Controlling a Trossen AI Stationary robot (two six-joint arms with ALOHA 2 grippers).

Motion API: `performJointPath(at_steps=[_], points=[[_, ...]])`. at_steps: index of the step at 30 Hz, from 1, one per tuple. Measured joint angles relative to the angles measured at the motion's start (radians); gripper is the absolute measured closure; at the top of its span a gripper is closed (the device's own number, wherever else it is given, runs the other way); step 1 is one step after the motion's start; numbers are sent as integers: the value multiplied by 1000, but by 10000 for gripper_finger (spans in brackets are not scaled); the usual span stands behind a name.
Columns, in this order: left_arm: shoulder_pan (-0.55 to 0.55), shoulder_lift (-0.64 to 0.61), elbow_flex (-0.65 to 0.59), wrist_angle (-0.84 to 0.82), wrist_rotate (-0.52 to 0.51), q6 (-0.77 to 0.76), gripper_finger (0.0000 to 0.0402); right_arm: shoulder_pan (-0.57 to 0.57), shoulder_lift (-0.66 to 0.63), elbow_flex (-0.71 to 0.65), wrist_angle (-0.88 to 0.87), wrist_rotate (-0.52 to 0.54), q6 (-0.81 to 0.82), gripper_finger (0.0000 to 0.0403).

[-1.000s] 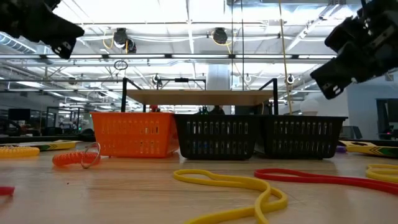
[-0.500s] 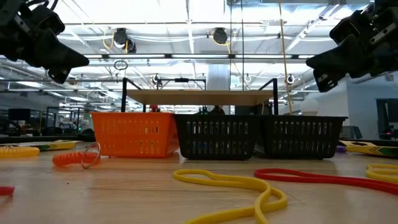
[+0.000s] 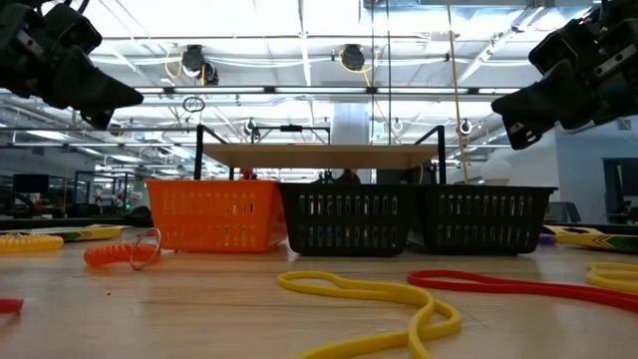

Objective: Pick & Place Office Desk Supplies
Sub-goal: Put the crayons box into the orange bin

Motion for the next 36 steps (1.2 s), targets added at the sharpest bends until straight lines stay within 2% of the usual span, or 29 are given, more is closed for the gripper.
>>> performJointPath(at_steps=[6,15,20,29,36], points=[[0,0,0,0,-5,-3,380,0,0,0,-31,0,20,403],[0,0,24,71,-87,0,380,0,1,-1,-29,6,7,403],[0,30,78,-11,-107,-41,380,0,1,-1,-29,5,15,403],[0,295,302,-273,-104,-155,380,0,1,-1,-29,7,8,403],[0,550,541,-599,-46,-247,380,0,1,-1,-29,8,8,403]])
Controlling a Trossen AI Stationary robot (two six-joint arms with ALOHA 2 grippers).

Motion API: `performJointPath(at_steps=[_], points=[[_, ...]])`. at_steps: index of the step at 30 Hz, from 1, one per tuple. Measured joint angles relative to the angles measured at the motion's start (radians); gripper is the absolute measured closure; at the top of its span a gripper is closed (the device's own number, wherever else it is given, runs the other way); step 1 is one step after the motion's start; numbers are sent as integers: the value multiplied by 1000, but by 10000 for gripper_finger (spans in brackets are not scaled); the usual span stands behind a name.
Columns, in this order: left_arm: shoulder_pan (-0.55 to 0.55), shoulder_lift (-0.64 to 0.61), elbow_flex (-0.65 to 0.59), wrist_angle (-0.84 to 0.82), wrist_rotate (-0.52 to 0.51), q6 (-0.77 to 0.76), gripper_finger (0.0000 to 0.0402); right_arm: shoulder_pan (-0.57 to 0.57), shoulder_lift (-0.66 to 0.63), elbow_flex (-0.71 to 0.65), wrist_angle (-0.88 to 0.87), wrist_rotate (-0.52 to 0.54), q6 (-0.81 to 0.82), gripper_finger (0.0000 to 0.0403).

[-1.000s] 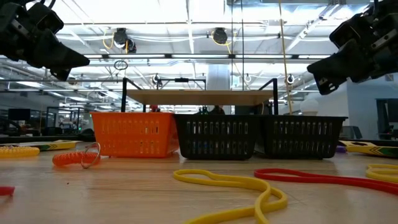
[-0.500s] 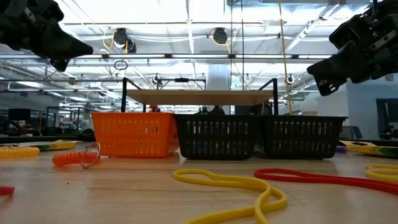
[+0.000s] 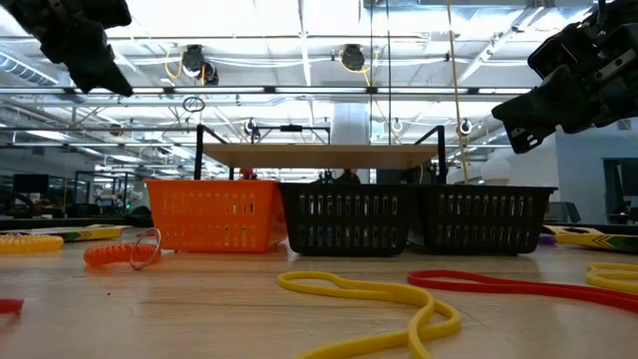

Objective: Pick & Place Office Desk Supplies
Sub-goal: Put the crayons box into the orange bin

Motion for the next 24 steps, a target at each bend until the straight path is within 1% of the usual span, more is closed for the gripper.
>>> performJointPath(at_steps=[5,10,13,20,24], points=[[17,160,104,-166,34,-11,380,0,0,0,0,0,-3,403],[77,291,151,-266,63,78,380,0,1,0,0,0,-4,403],[133,339,156,-269,96,164,380,0,1,0,0,0,-4,403],[305,407,156,-261,249,300,380,0,1,0,-1,0,-4,403],[383,440,156,-261,326,370,380,0,1,0,-2,0,-4,403]])
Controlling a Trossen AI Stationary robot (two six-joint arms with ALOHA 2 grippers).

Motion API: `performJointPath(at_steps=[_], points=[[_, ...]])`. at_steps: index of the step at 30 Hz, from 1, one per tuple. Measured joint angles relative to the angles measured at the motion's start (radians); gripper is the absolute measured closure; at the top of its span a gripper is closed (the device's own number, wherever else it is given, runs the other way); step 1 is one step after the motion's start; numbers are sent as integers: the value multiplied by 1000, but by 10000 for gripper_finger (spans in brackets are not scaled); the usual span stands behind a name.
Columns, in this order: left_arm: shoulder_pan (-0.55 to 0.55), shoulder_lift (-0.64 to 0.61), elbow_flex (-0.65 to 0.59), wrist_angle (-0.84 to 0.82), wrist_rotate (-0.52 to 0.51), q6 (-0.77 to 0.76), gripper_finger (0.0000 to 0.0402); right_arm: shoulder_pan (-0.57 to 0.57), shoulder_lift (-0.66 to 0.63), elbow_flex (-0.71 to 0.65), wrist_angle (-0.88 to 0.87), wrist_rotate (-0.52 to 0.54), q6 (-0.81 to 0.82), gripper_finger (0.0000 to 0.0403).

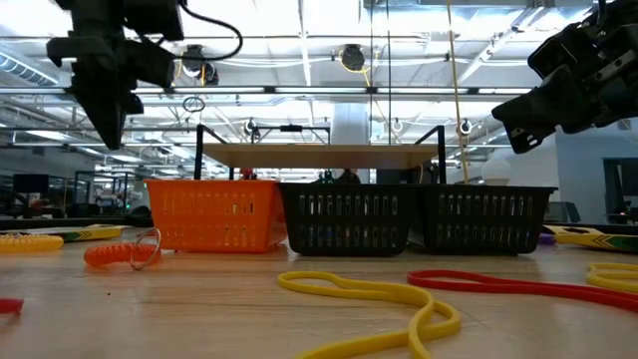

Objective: Pick & Place Office Desk Supplies
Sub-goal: Put the crayons box into the orange bin

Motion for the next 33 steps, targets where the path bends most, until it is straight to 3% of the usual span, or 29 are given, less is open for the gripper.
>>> performJointPath(at_steps=[8,16,24,33], points=[[77,76,0,-8,57,58,380,0,0,0,-6,0,2,403],[86,105,0,-26,79,36,379,0,0,0,-6,0,3,403],[84,104,0,-43,-144,28,380,0,0,0,-6,0,1,403],[82,104,0,-44,-149,22,380,0,0,0,-6,0,0,403]])
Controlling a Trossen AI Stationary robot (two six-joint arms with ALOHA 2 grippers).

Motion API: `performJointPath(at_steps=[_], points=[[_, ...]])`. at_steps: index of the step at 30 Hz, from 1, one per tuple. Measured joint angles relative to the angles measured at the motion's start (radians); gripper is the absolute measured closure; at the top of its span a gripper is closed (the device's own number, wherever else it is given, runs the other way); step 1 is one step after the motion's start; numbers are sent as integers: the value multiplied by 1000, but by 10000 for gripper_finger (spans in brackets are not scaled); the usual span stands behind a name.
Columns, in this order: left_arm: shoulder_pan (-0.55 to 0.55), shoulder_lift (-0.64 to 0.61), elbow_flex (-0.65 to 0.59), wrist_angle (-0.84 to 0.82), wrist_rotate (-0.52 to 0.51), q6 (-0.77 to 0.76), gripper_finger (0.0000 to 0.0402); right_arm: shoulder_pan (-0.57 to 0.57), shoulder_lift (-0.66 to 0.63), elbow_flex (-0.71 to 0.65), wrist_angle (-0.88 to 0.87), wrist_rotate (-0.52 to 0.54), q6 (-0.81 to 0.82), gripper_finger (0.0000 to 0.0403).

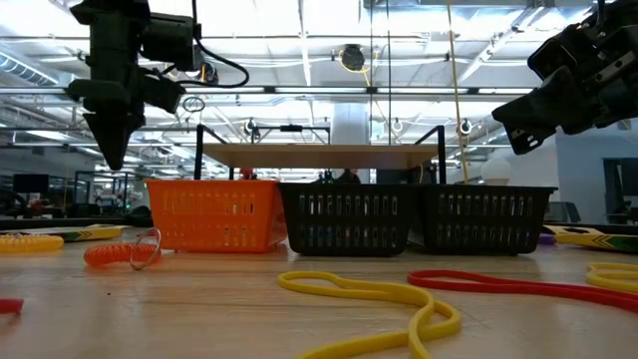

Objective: Pick & Place Office Desk Supplies
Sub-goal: Put the crayons box into the orange bin

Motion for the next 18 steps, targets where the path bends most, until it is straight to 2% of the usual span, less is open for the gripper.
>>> performJointPath(at_steps=[6,13,18], points=[[1,0,0,4,-5,-144,380,0,0,0,0,0,0,403],[-5,0,0,1,8,-198,378,0,0,0,0,0,0,403],[-27,0,0,1,8,-198,342,0,0,0,0,0,0,403]])
